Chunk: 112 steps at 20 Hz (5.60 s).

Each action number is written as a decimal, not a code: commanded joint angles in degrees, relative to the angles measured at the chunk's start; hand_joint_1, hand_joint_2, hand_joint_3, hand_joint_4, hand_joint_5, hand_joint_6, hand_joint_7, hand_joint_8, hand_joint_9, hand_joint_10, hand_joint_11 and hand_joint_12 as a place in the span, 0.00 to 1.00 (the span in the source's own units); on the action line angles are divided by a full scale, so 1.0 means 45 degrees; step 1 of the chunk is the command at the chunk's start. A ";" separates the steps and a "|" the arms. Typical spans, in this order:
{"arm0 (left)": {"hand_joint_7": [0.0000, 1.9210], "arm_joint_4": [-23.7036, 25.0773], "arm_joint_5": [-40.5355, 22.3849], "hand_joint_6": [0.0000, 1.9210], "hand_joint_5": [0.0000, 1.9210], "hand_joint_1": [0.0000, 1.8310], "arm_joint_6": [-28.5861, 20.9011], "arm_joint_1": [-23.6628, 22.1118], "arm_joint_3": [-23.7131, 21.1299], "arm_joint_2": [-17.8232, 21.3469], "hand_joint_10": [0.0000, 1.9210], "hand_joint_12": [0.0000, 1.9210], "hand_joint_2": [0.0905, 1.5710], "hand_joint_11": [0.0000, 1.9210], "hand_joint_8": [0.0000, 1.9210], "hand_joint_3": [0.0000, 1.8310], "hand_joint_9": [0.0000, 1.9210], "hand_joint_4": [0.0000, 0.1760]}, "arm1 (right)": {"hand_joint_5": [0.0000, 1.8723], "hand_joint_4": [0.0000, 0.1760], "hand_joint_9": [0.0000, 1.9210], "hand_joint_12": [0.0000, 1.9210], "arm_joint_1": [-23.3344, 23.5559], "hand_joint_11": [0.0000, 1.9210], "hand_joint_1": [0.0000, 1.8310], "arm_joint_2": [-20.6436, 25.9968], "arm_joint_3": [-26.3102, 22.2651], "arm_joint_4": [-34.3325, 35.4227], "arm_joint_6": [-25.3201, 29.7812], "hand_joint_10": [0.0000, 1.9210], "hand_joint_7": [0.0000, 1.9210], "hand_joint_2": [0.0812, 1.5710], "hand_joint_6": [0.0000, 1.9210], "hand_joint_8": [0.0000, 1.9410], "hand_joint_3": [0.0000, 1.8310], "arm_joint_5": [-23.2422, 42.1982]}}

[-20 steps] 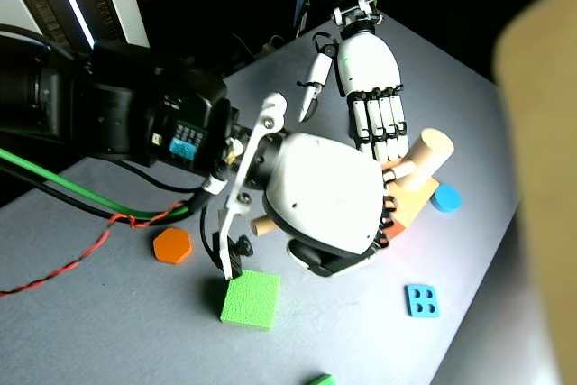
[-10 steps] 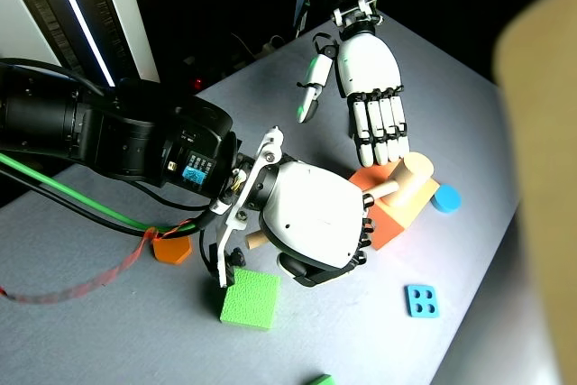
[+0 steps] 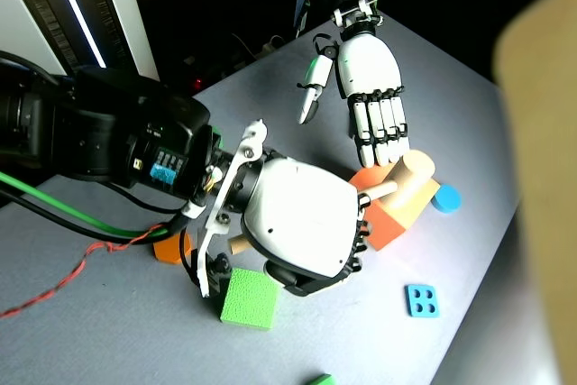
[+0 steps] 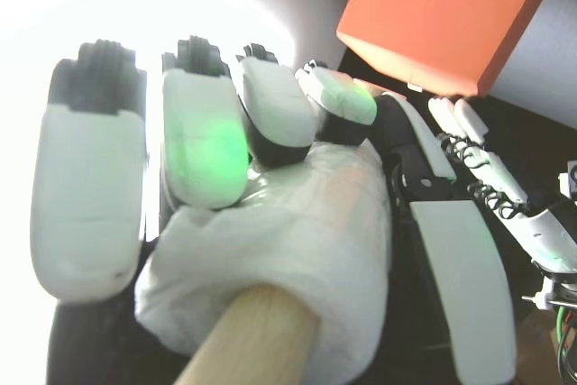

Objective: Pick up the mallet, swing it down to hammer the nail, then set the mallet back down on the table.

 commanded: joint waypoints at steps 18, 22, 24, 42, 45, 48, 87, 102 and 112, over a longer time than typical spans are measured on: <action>0.03 0.0000 -0.0824 0.00 0.02 0.00 -0.0032 -0.0103 0.0099 -0.0060 0.00 0.00 0.74 0.00 0.00 0.00 0.01 0.00 | 0.64 1.00 0.81 1.00 -0.0588 0.88 0.09 -0.0873 0.0825 -0.0865 0.0471 1.00 0.71 1.00 1.00 1.00 0.03 0.0746; 0.00 0.0000 -0.0824 0.00 0.00 0.00 -0.0030 -0.0106 0.0097 -0.0060 0.00 0.00 0.73 0.00 0.00 0.00 0.00 0.00 | 0.67 1.00 0.84 1.00 -0.0111 0.90 0.09 0.0011 0.0144 -0.1122 0.0748 1.00 0.74 1.00 1.00 1.00 0.04 0.0496; 0.01 0.0000 -0.0824 0.00 0.01 0.00 -0.0030 -0.0115 0.0097 -0.0060 0.00 0.00 0.73 0.00 0.01 0.00 0.00 0.00 | 0.69 1.00 0.87 1.00 -0.0227 0.92 0.06 0.0597 -0.0349 -0.2257 0.0859 1.00 0.77 1.00 1.00 1.00 0.05 0.0408; 0.02 0.0001 -0.0355 0.00 0.01 0.00 -0.0082 -0.0821 0.0022 0.0178 0.00 0.00 0.73 0.00 0.00 0.00 0.01 0.00 | 0.69 1.00 0.87 1.00 -0.2242 0.94 0.04 0.1927 -0.0992 -1.1808 0.7860 1.00 0.76 1.00 1.00 1.00 0.04 -0.1423; 0.01 0.0035 -0.0072 0.00 0.01 0.00 -0.0012 -0.1152 -0.0075 0.0396 0.00 0.00 0.73 0.00 0.00 0.00 0.00 0.00 | 0.65 1.00 0.82 1.00 -0.2357 0.88 0.01 0.1334 -0.0647 -1.1940 0.7860 1.00 0.72 1.00 1.00 1.00 0.06 -0.1295; 0.01 0.0443 0.0563 0.00 0.01 0.00 -0.0046 -0.1737 -0.0116 0.0692 0.00 0.00 0.73 0.00 0.00 0.00 0.00 0.00 | 0.61 1.00 0.74 1.00 -0.2366 0.77 0.00 0.0694 -0.0238 -1.2027 0.7849 1.00 0.66 1.00 1.00 1.00 0.05 -0.1314; 0.06 0.4455 -0.0188 0.00 0.05 0.00 -0.2146 -0.2562 -0.2284 0.2388 0.00 0.01 0.74 0.01 0.00 0.00 0.04 0.00 | 0.16 0.00 0.17 0.45 -0.0134 0.00 0.38 0.5788 -0.5224 0.4265 -0.3209 0.03 0.19 0.70 0.02 0.02 0.00 -0.1735; 0.30 0.4457 -0.0474 0.89 0.26 0.00 -0.1787 -0.2433 -0.2667 0.1799 1.00 1.00 0.76 0.17 0.91 0.00 0.25 0.00 | 0.21 0.00 0.28 1.00 -0.0381 0.42 0.40 0.6838 -0.5811 0.2876 -0.2793 1.00 0.20 0.65 1.00 1.00 0.00 -0.1615; 0.80 0.4458 -0.0653 0.80 0.69 0.26 -0.1811 -0.2451 -0.2651 0.1582 0.85 0.97 0.86 0.70 0.76 0.01 0.78 0.99 | 0.92 0.82 0.99 1.00 -0.0518 1.00 0.33 0.7206 -0.5594 -0.5576 0.5161 1.00 0.96 0.90 1.00 1.00 0.02 -0.2295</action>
